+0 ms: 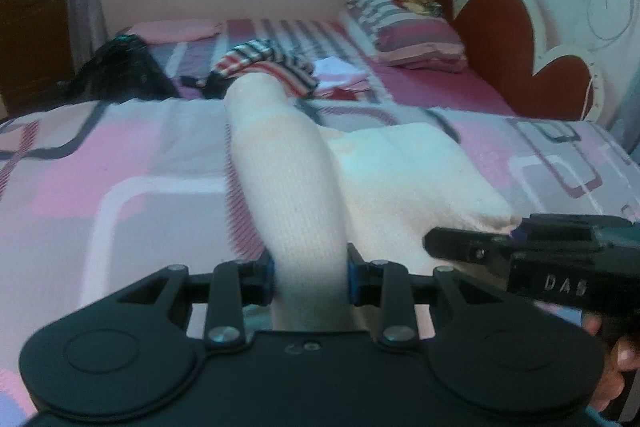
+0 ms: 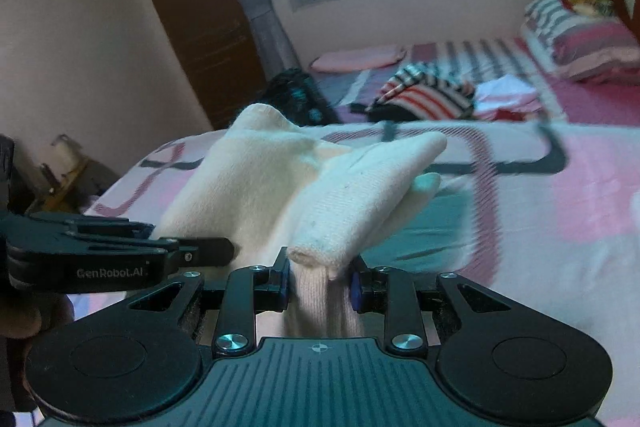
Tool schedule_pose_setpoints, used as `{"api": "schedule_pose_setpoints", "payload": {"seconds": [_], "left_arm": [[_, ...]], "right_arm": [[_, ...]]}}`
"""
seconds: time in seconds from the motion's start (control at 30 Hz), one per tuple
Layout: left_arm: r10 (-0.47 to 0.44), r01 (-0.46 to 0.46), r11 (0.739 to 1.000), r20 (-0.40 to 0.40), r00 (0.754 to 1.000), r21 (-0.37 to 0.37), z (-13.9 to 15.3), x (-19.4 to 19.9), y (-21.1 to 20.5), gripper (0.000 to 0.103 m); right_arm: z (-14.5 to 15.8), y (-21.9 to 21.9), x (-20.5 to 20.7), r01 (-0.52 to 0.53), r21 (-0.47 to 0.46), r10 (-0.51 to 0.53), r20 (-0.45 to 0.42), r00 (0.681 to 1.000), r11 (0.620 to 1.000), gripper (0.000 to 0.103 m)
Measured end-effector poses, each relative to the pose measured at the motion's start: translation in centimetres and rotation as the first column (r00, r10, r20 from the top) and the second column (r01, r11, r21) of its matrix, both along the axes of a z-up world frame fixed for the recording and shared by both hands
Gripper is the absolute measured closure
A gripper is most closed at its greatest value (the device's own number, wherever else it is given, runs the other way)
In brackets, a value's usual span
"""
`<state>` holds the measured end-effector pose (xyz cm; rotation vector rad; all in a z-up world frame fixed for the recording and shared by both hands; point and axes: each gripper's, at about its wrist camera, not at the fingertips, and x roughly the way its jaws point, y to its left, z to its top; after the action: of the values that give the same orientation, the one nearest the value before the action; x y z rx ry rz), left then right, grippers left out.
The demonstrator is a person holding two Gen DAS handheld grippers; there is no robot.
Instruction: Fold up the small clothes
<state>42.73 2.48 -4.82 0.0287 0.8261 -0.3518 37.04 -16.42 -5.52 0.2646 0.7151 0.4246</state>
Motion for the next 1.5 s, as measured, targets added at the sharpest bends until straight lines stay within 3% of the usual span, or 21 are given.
{"api": "schedule_pose_setpoints", "payload": {"seconds": [0.27, 0.37, 0.53, 0.77, 0.87, 0.9, 0.97, 1.03, 1.07, 1.13, 1.2, 1.27, 1.33, 1.43, 1.5], "left_arm": [[0.046, -0.046, 0.999, -0.064, 0.997, 0.0, -3.3, 0.8, 5.1, 0.071], [0.039, -0.039, 0.999, -0.076, 0.996, 0.001, -5.1, 1.3, 5.5, 0.064], [0.057, -0.062, 0.996, -0.078, 0.995, -0.063, -6.3, 1.3, 7.5, 0.039], [0.085, -0.099, 0.985, -0.1, 0.991, -0.143, -7.0, 1.1, 10.2, 0.029], [0.087, -0.108, 0.974, -0.111, 0.99, -0.2, -5.7, 0.3, 11.8, 0.046], [0.094, -0.105, 0.978, -0.065, 0.993, -0.179, -4.6, -0.3, 12.1, 0.05], [0.099, -0.095, 0.989, 0.026, 0.995, -0.112, -2.7, -0.8, 11.7, 0.055], [0.044, -0.036, 0.992, 0.064, 0.997, -0.123, -1.6, 0.0, 10.5, 0.065], [0.024, -0.016, 0.993, 0.065, 0.998, -0.114, -1.5, 0.8, 9.5, 0.066], [0.014, -0.011, 0.997, 0.042, 0.999, -0.081, -2.0, 2.2, 8.0, 0.079], [0.018, -0.018, 0.998, -0.009, 1.0, -0.068, -3.2, 3.1, 7.1, 0.08], [0.01, -0.014, 0.998, -0.059, 0.998, -0.061, -4.5, 3.4, 6.6, 0.08], [0.01, -0.018, 0.995, -0.078, 0.997, -0.102, -5.2, 3.3, 6.8, 0.08], [0.033, -0.055, 0.981, -0.118, 0.992, -0.188, -5.6, 3.4, 8.1, 0.081], [0.041, -0.068, 0.973, -0.125, 0.991, -0.219, -4.9, 2.8, 8.9, 0.089]], "right_arm": [[-3.3, 4.2, 2.7, -0.022, 0.072, 0.028, -0.081, 0.996, 0.997, 0.076], [-5.3, 4.5, 3.2, 0.007, 0.054, 0.001, -0.137, 0.991, 0.999, 0.076], [-7.2, 3.2, 3.4, 0.042, 0.1, -0.024, -0.178, 0.984, 0.994, 0.076], [-7.2, 2.9, 3.4, 0.067, 0.124, -0.041, -0.202, 0.979, 0.99, 0.071], [-5.9, 2.1, 2.7, 0.091, 0.118, -0.068, -0.187, 0.98, 0.989, 0.067], [-4.5, 1.5, 2.1, 0.108, 0.087, -0.094, -0.146, 0.985, 0.99, 0.055], [-1.9, 0.3, 0.9, 0.141, 0.027, -0.141, -0.027, 0.99, 0.99, 0.052], [-0.5, 0.3, 1.6, 0.104, 0.026, -0.105, 0.019, 0.994, 0.994, 0.061], [-0.3, 1.2, 2.5, 0.067, 0.021, -0.067, 0.027, 0.997, 0.998, 0.072], [-0.7, 3.1, 4.0, 0.011, -0.007, -0.011, 0.003, 1.0, 1.0, 0.076], [-2.1, 4.7, 5.5, -0.031, -0.026, 0.03, -0.049, 0.998, 0.999, 0.077], [-3.5, 5.8, 6.2, -0.062, -0.105, 0.054, -0.081, 0.995, 0.993, 0.081], [-4.9, 6.3, 6.4, -0.062, -0.206, 0.047, -0.075, 0.996, 0.977, 0.081], [-5.3, 6.1, 6.6, -0.063, -0.219, 0.046, -0.084, 0.995, 0.974, 0.081], [-4.7, 6.0, 6.2, -0.052, -0.228, 0.032, -0.092, 0.995, 0.972, 0.081]]}}
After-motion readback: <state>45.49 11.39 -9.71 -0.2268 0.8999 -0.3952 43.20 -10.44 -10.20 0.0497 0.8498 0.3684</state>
